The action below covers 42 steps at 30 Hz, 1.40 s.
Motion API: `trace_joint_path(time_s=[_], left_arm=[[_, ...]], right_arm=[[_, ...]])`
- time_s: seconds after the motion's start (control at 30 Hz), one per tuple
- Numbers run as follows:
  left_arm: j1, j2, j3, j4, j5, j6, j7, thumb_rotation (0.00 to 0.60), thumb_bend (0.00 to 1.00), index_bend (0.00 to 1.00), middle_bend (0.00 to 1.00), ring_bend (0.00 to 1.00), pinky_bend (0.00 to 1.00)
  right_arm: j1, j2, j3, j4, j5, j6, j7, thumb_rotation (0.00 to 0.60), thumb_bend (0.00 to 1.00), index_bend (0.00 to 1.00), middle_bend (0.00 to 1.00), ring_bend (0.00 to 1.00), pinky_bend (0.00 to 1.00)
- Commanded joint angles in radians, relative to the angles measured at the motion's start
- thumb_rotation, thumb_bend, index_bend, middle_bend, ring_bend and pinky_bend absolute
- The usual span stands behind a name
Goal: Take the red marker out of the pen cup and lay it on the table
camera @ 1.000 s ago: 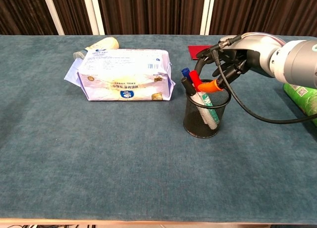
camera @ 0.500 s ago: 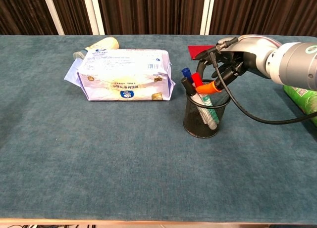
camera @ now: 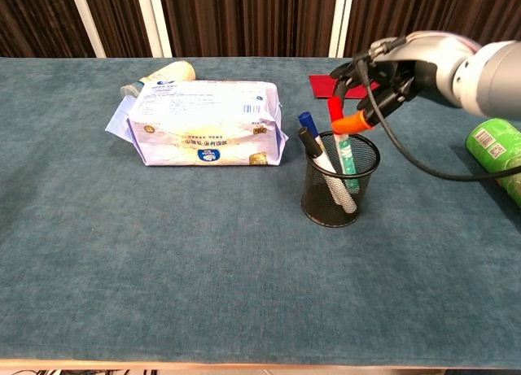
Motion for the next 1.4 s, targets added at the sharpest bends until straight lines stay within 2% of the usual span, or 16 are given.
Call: trace_joint_path(time_s=[0.03, 0.2, 0.37, 0.57, 0.73, 0.87, 1.07, 1.17, 1.4], left_arm=[[0.0, 0.0, 0.0, -0.001, 0.001, 0.0, 0.0, 0.6, 0.45, 0.15, 0.03, 0.08, 0.04], [0.001, 0.0, 0.002, -0.002, 0.001, 0.001, -0.001, 0.6, 0.45, 0.15, 0.03, 0.08, 0.04], [0.002, 0.001, 0.004, -0.005, 0.004, 0.002, -0.003, 0.6, 0.45, 0.15, 0.03, 0.08, 0.04], [0.003, 0.001, 0.004, -0.004, 0.005, 0.003, -0.005, 0.6, 0.45, 0.15, 0.03, 0.08, 0.04], [0.002, -0.001, 0.005, -0.005, 0.004, 0.001, -0.002, 0.6, 0.45, 0.15, 0.03, 0.08, 0.04], [0.001, -0.003, 0.003, -0.006, 0.003, 0.003, 0.003, 0.6, 0.45, 0.15, 0.03, 0.08, 0.04], [0.0, -0.006, 0.002, -0.005, 0.0, 0.003, 0.008, 0.6, 0.45, 0.15, 0.03, 0.08, 0.04], [-0.001, -0.007, 0.001, -0.004, -0.002, 0.001, 0.009, 0.6, 0.45, 0.15, 0.03, 0.08, 0.04], [-0.001, -0.005, -0.001, -0.005, -0.005, 0.0, 0.004, 0.6, 0.45, 0.15, 0.03, 0.08, 0.04]], right_arm=[[-0.012, 0.064, 0.017, -0.058, -0.02, 0.001, 0.009, 0.6, 0.59, 0.63, 0.0, 0.05, 0.16], [-0.024, 0.167, 0.039, -0.138, -0.027, -0.004, 0.011, 0.6, 0.6, 0.63, 0.0, 0.05, 0.16], [-0.05, 0.323, 0.104, -0.219, 0.002, -0.028, 0.077, 0.6, 0.59, 0.63, 0.0, 0.05, 0.16], [-0.111, 0.477, 0.146, -0.216, 0.006, -0.063, 0.178, 0.6, 0.59, 0.64, 0.0, 0.05, 0.16], [-0.189, 0.548, 0.128, -0.182, -0.071, -0.094, 0.26, 0.6, 0.59, 0.64, 0.0, 0.05, 0.16], [-0.245, 0.538, 0.073, -0.13, -0.166, -0.108, 0.295, 0.6, 0.59, 0.64, 0.0, 0.05, 0.16], [-0.275, 0.434, -0.004, -0.027, -0.256, -0.116, 0.325, 0.6, 0.58, 0.64, 0.0, 0.05, 0.16], [-0.266, 0.387, -0.025, 0.016, -0.27, -0.129, 0.321, 0.6, 0.58, 0.64, 0.0, 0.05, 0.16], [-0.218, 0.273, -0.072, 0.103, -0.245, -0.141, 0.227, 0.6, 0.57, 0.64, 0.0, 0.05, 0.16]])
